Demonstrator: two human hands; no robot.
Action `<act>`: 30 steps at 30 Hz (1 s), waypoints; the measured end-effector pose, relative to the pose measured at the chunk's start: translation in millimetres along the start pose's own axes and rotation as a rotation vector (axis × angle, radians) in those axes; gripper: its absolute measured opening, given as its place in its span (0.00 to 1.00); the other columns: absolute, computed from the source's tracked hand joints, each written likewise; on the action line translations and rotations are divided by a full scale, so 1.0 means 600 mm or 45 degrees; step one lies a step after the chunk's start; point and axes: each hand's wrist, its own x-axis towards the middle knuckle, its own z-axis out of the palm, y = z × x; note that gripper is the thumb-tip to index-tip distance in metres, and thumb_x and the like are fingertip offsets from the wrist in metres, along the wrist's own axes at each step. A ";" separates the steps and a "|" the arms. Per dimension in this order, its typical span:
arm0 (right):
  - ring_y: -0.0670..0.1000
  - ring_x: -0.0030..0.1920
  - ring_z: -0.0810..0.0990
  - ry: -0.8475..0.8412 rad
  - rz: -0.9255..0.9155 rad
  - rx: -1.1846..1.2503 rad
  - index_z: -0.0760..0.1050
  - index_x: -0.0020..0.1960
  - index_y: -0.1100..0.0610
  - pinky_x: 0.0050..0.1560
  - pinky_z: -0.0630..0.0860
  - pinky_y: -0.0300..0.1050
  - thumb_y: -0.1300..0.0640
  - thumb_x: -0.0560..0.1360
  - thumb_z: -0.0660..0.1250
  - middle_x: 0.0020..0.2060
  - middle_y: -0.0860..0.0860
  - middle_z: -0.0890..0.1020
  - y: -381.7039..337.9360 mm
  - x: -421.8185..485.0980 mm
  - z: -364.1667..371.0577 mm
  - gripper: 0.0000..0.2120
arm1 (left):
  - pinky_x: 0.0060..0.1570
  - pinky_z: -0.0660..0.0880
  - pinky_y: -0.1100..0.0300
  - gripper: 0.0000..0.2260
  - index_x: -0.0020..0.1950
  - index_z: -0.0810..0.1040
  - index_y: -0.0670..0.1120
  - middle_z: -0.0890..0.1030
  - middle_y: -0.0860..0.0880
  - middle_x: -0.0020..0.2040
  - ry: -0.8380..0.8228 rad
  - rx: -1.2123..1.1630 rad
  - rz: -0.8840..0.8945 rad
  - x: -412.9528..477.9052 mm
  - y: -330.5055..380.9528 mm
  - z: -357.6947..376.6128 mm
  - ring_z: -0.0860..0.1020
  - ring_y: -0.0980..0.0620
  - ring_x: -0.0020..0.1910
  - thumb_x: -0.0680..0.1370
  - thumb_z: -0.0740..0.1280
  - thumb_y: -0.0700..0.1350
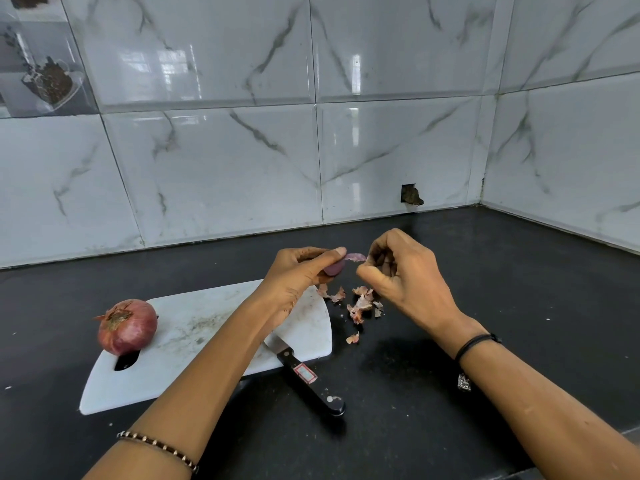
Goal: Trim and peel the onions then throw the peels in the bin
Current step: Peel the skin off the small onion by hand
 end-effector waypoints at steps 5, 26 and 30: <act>0.47 0.39 0.73 0.053 0.003 0.008 0.74 0.43 0.55 0.38 0.69 0.31 0.53 0.74 0.70 0.39 0.46 0.76 0.000 0.000 -0.001 0.08 | 0.55 0.81 0.60 0.14 0.59 0.84 0.38 0.86 0.41 0.54 -0.066 -0.157 0.019 -0.002 0.005 0.006 0.84 0.49 0.53 0.76 0.74 0.44; 0.51 0.37 0.79 -0.072 -0.078 0.189 0.77 0.44 0.59 0.41 0.78 0.50 0.65 0.71 0.74 0.37 0.47 0.81 -0.016 -0.006 0.000 0.07 | 0.59 0.80 0.57 0.15 0.58 0.84 0.40 0.87 0.44 0.51 0.050 -0.153 0.083 -0.004 -0.006 0.010 0.85 0.50 0.52 0.75 0.74 0.46; 0.51 0.36 0.78 -0.107 -0.141 0.161 0.75 0.43 0.57 0.39 0.77 0.50 0.64 0.71 0.74 0.36 0.47 0.80 -0.019 -0.009 0.004 0.08 | 0.59 0.80 0.57 0.19 0.56 0.84 0.38 0.87 0.44 0.50 0.024 -0.301 0.075 -0.003 0.001 0.008 0.85 0.50 0.51 0.71 0.73 0.50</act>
